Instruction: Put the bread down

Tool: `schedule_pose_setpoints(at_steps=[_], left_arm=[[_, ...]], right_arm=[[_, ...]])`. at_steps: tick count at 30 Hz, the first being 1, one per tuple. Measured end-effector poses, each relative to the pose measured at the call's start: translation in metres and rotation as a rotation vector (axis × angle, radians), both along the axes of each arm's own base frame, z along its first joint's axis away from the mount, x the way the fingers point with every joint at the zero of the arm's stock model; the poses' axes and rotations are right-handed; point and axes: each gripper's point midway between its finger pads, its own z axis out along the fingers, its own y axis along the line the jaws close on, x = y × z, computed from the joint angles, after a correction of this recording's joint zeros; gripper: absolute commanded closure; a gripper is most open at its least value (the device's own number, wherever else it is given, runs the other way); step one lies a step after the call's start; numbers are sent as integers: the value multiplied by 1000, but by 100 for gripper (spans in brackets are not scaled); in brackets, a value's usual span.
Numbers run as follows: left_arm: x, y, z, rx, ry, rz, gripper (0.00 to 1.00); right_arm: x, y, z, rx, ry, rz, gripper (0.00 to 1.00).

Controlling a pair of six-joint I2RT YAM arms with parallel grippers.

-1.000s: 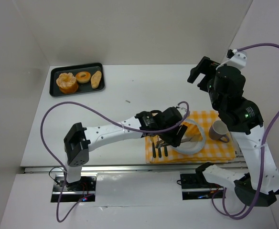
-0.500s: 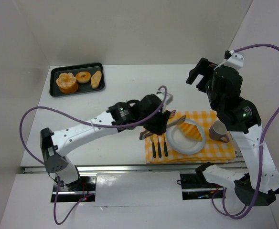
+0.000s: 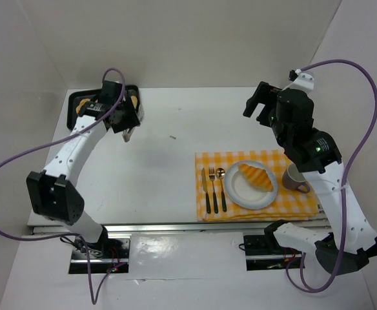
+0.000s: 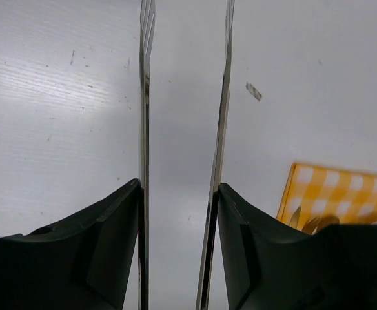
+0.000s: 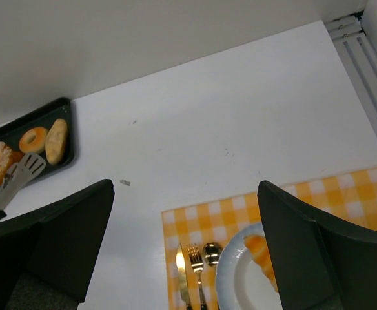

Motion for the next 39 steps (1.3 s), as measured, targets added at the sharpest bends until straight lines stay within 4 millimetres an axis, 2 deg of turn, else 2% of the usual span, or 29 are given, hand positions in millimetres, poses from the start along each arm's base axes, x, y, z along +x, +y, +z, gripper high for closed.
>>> schedule_pose_setpoints(at_steps=[3,6,9,11,15,19,22,29,35,39], left_arm=[[30,20,-21,-51,37,93,40],[50,46,-38,-130,61,202,41],[65,73,-46,-180,52,305,41],[73,83,-48,-213,38,347,41],[92,88,-53,-300,16,380,41],[106,95,-70,-343,32,416,41],[108,100,-80,-352,49,440,41],[119,105,-82,-391,25,477,41],[133,112,-111,-403,61,513,38],[135,117,-119,-403,74,527,36]], right_arm=[[4,3,-5,-5,16,8,1],[7,6,-8,-7,25,14,1],[10,8,-11,-10,32,16,1],[12,9,-12,-12,36,16,1],[17,11,-18,-18,48,17,1],[22,15,-26,-24,67,23,1],[25,17,-34,-31,86,27,1],[32,22,-43,-39,109,36,1],[38,26,-52,-49,136,40,1],[42,28,-58,-55,151,42,1]])
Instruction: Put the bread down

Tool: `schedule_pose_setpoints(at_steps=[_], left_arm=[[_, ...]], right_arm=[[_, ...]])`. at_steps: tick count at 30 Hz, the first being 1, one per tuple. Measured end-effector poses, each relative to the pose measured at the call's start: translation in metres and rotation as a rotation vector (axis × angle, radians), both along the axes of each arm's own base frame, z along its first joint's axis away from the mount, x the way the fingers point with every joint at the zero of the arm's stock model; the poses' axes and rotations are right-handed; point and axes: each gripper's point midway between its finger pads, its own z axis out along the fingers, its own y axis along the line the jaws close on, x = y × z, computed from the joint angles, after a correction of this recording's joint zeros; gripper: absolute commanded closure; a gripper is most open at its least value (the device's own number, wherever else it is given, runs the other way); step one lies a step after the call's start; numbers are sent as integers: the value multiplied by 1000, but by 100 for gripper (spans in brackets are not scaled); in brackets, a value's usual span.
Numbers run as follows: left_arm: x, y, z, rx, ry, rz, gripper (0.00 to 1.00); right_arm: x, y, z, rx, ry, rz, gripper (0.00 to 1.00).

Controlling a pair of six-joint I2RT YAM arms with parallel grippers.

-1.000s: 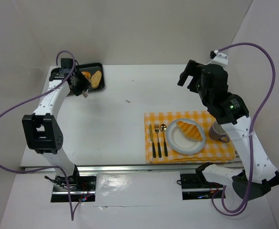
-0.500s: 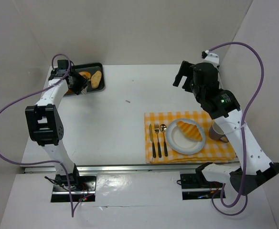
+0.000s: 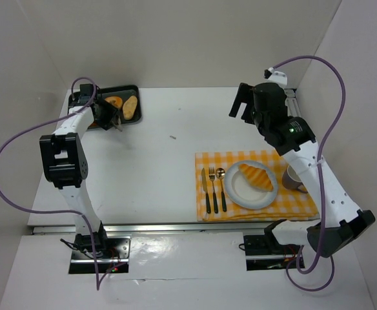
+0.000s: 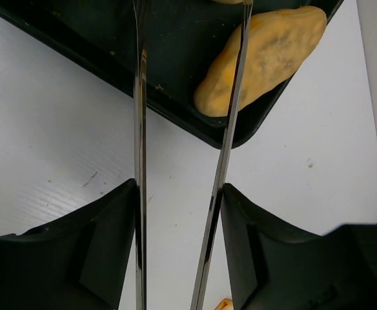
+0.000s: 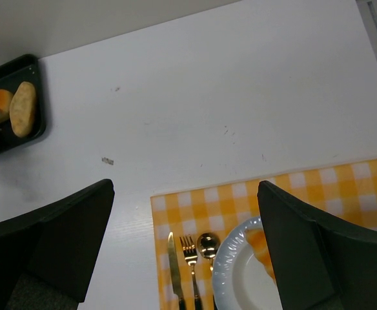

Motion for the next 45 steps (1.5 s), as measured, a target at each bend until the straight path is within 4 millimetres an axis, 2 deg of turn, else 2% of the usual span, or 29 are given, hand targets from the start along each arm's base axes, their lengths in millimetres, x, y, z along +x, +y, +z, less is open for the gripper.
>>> schedule_pose_setpoints(at_steps=[4,8,9,12,15,17,18,19,23,26,30,32,35,38,40,43,45], left_arm=[[5,3,6,-5,-17,12,36],[16,10,14,-11,-51,30,43],[18,12,14,-14,-55,32,50],[25,16,11,-24,-64,33,60],[29,15,8,-42,-70,24,80],[30,14,10,-46,-80,16,88],[31,14,11,-47,-84,13,97],[31,14,11,-48,-84,12,99],[31,12,19,-51,-99,3,100],[28,10,41,-47,-140,-11,100],[17,3,95,-17,-244,-56,100],[2,-5,126,11,-302,-92,100],[-25,-33,156,45,-365,-182,100],[-59,-91,161,60,-380,-341,100],[-87,-140,149,41,-356,-472,100],[-146,-221,114,0,-275,-710,100],[-185,-259,92,-20,-208,-835,100]], right_arm=[[2,2,-4,-4,10,2,1],[4,3,-7,-6,19,6,1],[5,4,-8,-7,22,6,1],[6,5,-10,-9,27,9,1],[6,5,-11,-8,29,9,1],[6,5,-11,-8,29,9,1],[6,5,-11,-8,29,9,1],[6,5,-11,-8,29,10,1],[6,7,-11,-4,31,18,1],[6,7,-11,-1,32,21,1],[6,8,-10,6,31,20,1],[5,8,-9,9,27,20,1],[1,6,-4,19,13,21,1],[-4,4,6,30,-11,21,1],[-8,1,12,38,-30,17,1],[-15,-5,22,44,-58,5,1],[-17,-8,27,43,-72,-5,1]])
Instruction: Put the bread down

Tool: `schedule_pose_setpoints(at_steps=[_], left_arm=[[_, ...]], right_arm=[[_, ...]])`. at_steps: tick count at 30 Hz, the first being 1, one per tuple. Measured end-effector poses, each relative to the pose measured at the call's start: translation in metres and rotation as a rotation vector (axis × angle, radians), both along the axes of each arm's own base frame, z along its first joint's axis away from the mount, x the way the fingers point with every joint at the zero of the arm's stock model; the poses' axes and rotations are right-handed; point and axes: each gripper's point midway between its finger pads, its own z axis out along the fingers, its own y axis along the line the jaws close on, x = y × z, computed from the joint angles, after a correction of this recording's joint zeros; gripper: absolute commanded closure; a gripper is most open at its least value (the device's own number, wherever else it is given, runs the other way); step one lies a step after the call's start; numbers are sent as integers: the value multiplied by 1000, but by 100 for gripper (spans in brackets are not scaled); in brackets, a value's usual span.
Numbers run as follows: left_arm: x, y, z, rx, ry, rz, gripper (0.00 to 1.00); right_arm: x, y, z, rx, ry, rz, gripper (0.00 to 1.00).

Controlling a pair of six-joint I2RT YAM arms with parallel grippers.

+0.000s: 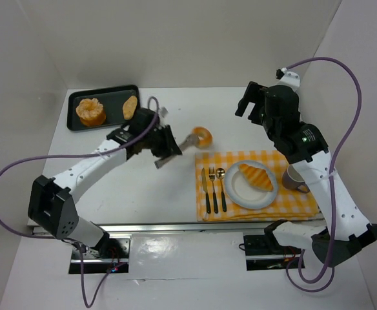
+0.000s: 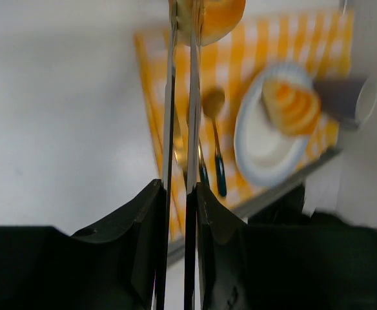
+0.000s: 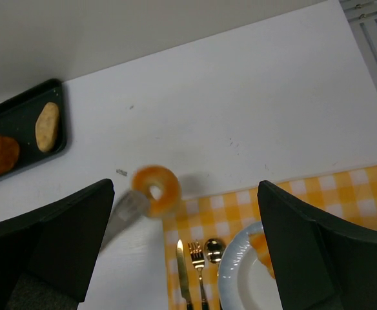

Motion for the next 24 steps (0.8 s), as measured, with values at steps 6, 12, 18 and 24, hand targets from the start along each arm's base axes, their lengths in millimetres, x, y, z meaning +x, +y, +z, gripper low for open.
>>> schedule_pose_setpoints(at_steps=[6,12,18,24], left_arm=[[-97,-76,-19,28,66,-298,100],[-149,-113,-8,7,26,-462,100],[-167,-124,-17,25,42,-516,100],[-171,-128,-35,59,75,-532,48]], right_arm=[[-6,-9,9,-9,-29,-27,1],[-8,-13,13,-10,-41,-38,1],[-8,-13,13,-11,-40,-39,1],[-8,-13,13,-11,-40,-39,1]])
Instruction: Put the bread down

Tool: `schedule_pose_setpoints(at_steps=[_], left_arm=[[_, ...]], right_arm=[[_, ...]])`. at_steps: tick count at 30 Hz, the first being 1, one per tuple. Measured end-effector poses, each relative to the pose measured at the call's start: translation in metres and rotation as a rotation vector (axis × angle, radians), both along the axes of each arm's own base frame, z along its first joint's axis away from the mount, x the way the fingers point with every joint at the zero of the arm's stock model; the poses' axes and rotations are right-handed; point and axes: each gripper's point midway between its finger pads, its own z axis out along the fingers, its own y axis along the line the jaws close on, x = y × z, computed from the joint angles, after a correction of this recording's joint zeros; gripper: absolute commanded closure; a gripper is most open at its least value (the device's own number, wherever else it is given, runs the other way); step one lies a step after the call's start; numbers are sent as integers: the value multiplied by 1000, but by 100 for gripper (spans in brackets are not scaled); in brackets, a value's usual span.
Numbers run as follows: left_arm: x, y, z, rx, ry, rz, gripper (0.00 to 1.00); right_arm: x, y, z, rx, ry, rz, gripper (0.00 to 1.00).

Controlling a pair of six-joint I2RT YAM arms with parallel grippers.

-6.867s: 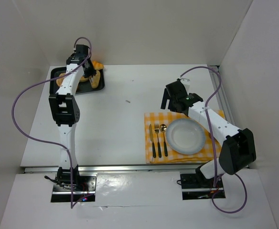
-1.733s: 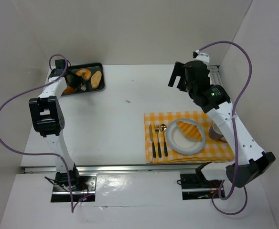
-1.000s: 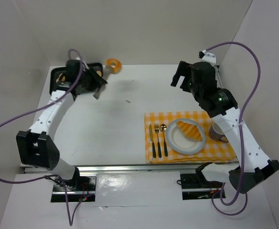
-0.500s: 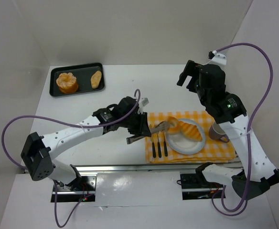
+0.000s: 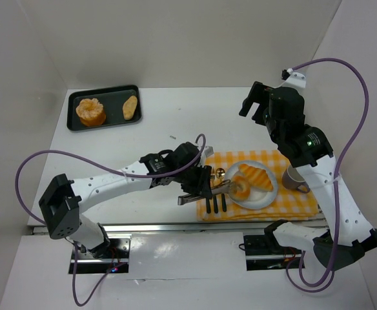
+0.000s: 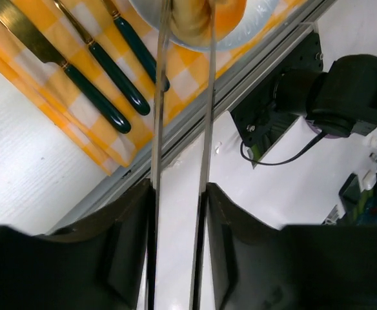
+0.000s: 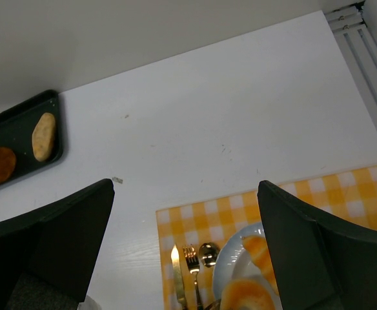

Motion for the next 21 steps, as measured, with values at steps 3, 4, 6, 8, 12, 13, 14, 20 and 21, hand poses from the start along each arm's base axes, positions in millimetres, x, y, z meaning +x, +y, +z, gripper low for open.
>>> schedule_pose_setpoints(at_steps=[3,4,6,8,12,13,14,20,21], left_arm=[[-1,-1,-4,11,-6,-18,36],[-1,0,-5,15,-7,-21,35],[-2,0,-2,19,-9,-24,35],[0,-1,5,20,-24,-25,33],[12,-5,32,2,-90,-14,35],[16,-5,39,-6,-113,-11,37],[19,-4,46,-13,-127,-5,38],[53,37,70,-5,-193,106,40],[62,47,73,3,-207,137,41]], right_arm=[[0,0,0,0,0,0,1],[0,0,0,0,0,0,1],[0,0,0,0,1,0,1],[0,0,0,0,0,0,1],[0,0,0,0,0,0,1],[0,0,0,0,0,0,1],[0,0,0,0,0,0,1],[0,0,0,-1,1,0,1],[0,0,0,-1,2,0,1]])
